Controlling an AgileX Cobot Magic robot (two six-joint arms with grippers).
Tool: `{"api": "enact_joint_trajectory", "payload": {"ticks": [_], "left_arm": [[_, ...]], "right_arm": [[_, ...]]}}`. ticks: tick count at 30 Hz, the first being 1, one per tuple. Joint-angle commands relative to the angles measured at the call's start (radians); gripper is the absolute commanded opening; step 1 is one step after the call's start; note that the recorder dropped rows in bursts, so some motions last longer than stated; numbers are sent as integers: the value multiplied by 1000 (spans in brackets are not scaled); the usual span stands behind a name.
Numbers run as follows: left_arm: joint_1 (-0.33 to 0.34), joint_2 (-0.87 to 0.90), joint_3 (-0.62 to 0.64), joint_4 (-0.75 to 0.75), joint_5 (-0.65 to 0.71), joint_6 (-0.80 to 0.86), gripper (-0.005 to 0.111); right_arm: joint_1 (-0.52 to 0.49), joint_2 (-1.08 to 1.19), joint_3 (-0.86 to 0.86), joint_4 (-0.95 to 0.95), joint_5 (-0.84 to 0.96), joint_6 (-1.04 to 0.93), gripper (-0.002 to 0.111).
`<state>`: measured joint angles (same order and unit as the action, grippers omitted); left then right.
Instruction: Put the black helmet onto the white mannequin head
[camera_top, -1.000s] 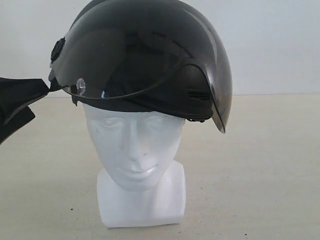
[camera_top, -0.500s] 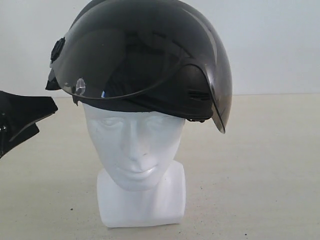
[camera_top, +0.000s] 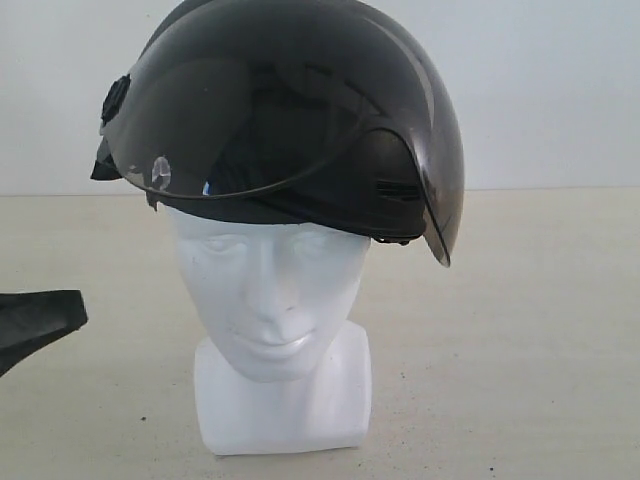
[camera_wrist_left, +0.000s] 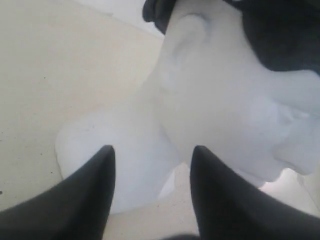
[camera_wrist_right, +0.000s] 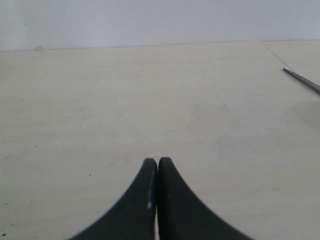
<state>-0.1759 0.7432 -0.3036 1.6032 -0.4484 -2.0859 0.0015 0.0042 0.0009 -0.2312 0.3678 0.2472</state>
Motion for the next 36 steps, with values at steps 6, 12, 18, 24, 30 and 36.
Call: {"api": "enact_joint_trajectory", "payload": {"ticks": [6,12,18,24,30,36], "left_arm": [[-4,-473,40,36,-11,-15,5],[-4,-547,31,15,-29,-15,5],[-4,-549,-13,19,-30,-15,5],[-4,-549,-56,57,39,-13,5],[-4,-534,-177,141,175,23,5],[-4,-367,-295,141,410,75,5]], "right_arm": [[-2,-4,-1,-8,-11,1,0],[-2,-4,-1,-162,-134,-134,0],[-2,-4,-1,-164,-229,-134,0],[-2,-4,-1,-19,-585,114,0],[-1,0,-156,88,-633,379,0],[-1,287,-633,106,59,293,0]]}}
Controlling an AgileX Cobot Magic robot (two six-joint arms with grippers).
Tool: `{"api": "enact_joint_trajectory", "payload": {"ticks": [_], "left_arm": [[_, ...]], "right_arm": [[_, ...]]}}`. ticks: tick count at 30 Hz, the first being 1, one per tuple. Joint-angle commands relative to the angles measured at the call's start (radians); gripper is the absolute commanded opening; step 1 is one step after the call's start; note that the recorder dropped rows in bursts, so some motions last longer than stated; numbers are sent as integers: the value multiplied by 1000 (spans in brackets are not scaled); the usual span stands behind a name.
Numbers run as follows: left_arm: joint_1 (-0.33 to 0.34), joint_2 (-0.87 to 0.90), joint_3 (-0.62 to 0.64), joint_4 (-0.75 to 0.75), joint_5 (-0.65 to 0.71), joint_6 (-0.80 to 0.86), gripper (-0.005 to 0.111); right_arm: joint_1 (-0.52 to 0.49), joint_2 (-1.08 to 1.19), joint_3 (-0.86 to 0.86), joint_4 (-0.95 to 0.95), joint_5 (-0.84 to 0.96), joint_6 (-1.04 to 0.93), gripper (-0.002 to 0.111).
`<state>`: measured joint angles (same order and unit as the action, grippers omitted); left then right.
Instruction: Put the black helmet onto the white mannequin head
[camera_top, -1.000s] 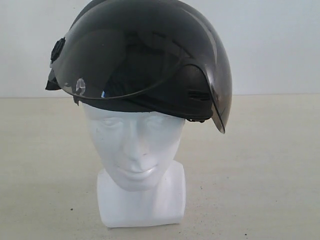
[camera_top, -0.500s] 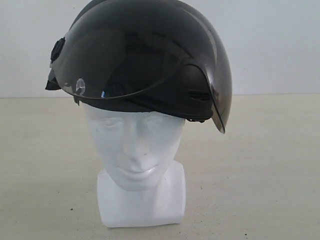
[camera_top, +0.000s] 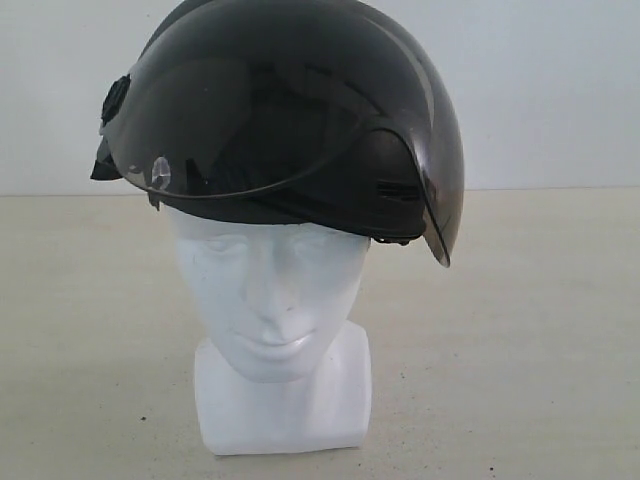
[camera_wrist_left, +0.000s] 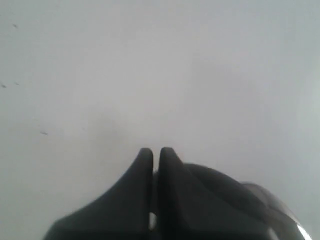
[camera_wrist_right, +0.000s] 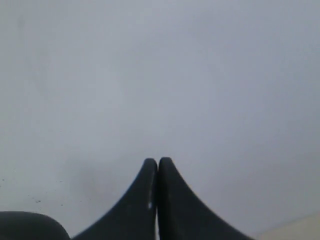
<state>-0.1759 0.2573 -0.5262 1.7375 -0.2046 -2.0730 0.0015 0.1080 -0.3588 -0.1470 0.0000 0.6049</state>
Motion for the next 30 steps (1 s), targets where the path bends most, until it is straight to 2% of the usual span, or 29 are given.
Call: {"api": "enact_joint_trajectory", "payload": {"ticks": [1,3,6,9,14,17,21,23,25,30], "left_arm": [[-4,154,-96,7,171,92,5],[-4,241,-136,7,129,140,5],[-4,346,-174,7,-21,193,5],[-4,398,-184,7,-111,268,5],[-4,408,-184,7,-118,421,5],[-8,408,-184,7,-127,425,5],[-8,408,-184,7,-236,566,5],[-8,408,-184,7,-293,561,5],[-8,408,-184,7,-300,495,5],[-8,400,-184,7,-322,476,5]], "right_arm": [[-1,244,-340,46,531,-122,0],[-1,341,-429,80,685,-234,0],[-1,445,-485,84,829,-309,0],[-1,486,-485,84,835,-310,0],[-1,494,-485,84,835,-310,0],[-1,494,-485,84,835,-310,0],[-1,494,-485,84,835,-310,0],[-1,494,-485,84,835,-310,0],[-1,494,-485,84,835,-310,0],[-1,494,-485,84,835,-310,0]]}}
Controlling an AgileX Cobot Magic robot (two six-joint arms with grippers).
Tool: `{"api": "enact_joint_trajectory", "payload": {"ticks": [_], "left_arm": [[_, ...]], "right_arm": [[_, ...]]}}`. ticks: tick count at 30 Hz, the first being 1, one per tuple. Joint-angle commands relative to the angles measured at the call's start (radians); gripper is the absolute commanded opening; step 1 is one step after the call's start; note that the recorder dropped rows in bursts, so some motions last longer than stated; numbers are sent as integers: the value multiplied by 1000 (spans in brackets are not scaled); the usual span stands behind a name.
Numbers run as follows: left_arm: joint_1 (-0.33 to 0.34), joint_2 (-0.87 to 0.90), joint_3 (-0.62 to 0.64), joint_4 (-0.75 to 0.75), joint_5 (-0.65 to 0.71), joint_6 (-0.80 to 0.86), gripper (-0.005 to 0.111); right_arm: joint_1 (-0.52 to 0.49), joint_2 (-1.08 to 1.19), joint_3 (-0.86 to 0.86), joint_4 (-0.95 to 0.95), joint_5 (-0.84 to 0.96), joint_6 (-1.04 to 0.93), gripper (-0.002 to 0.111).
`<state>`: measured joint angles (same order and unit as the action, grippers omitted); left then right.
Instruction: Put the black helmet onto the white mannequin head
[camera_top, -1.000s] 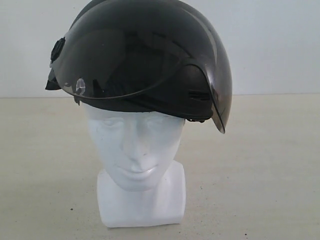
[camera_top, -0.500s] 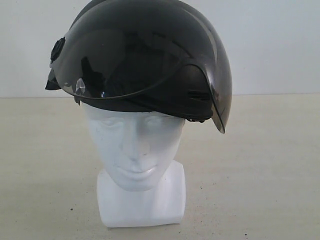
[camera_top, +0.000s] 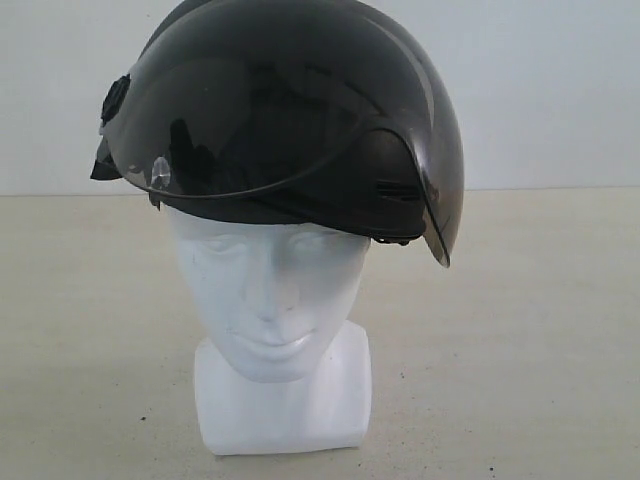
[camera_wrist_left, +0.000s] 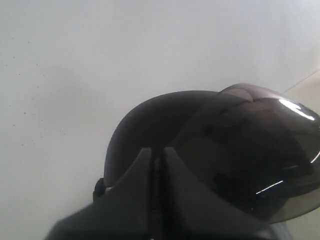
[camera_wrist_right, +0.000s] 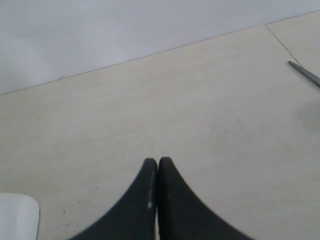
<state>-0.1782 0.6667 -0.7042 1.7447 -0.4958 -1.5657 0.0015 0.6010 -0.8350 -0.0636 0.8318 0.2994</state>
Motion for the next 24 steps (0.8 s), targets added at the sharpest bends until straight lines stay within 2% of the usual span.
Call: {"api": "enact_joint_trajectory", "payload": {"ticks": [1,5,10,13,16,19,22,24], "left_arm": [[-6,-19,-6,0,-31,-44,5],[-6,-37,-6,-27,-39,-17,5],[-6,-44,17,-372,-30,291,5],[-6,-42,35,-675,7,550,5],[-6,-44,35,-970,168,918,5],[-6,-44,8,-1225,402,1274,5],[-6,-63,-20,-1480,656,1496,5],[-6,-76,-20,-1602,794,1575,5]], "right_arm": [[-1,1,-9,0,3,-5,0],[-1,1,-9,0,3,-5,0],[-1,2,-9,0,3,-3,0],[-1,2,-9,0,3,-3,0],[-1,2,-9,0,3,-3,0],[-1,2,-9,0,3,-3,0],[-1,2,-9,0,3,-3,0],[-1,2,-9,0,3,-3,0]]}}
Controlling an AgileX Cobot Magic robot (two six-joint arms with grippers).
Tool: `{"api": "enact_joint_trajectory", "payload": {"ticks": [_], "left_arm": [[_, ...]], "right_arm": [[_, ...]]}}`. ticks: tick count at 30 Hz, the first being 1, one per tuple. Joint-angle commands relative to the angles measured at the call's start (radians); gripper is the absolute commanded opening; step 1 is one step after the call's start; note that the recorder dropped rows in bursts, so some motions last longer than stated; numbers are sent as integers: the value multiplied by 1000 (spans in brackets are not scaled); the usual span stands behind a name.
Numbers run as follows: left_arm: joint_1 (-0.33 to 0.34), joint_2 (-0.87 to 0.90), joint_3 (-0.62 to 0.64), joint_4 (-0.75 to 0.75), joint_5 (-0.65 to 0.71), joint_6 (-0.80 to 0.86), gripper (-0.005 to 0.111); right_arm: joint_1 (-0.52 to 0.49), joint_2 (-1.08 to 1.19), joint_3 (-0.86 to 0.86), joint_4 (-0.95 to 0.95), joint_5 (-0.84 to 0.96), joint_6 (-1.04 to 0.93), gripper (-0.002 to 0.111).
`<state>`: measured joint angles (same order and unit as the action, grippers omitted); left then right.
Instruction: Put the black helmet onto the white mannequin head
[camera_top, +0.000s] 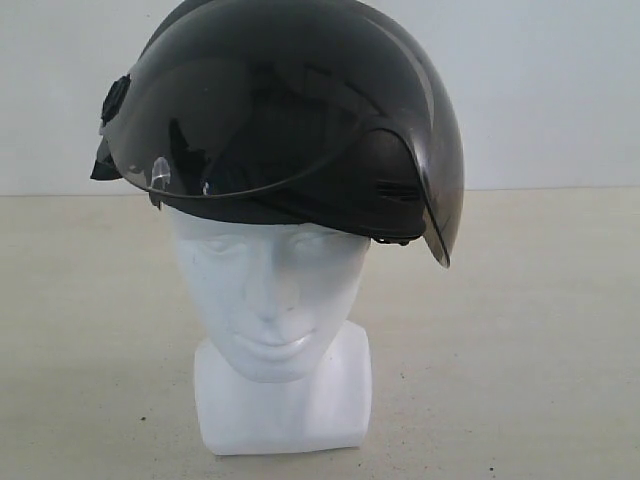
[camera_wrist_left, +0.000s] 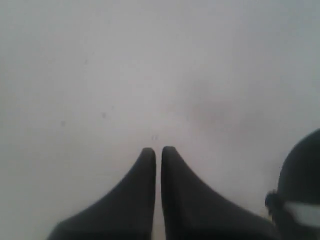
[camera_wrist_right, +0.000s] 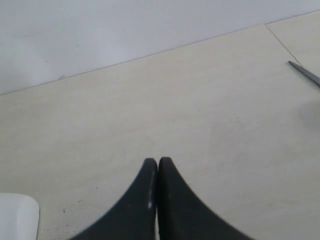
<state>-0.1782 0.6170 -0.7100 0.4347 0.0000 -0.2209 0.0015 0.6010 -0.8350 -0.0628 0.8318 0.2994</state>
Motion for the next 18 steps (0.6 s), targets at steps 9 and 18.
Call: {"api": "enact_joint_trajectory", "payload": {"ticks": [9,18], "left_arm": [[-6,-89,-108,-533,585,246,5],[-6,121,-449,-601,663,329,5]], "right_arm": [[-1,2,-9,-1,-1,-3,0],[-1,2,-9,-1,-15,-3,0]]}}
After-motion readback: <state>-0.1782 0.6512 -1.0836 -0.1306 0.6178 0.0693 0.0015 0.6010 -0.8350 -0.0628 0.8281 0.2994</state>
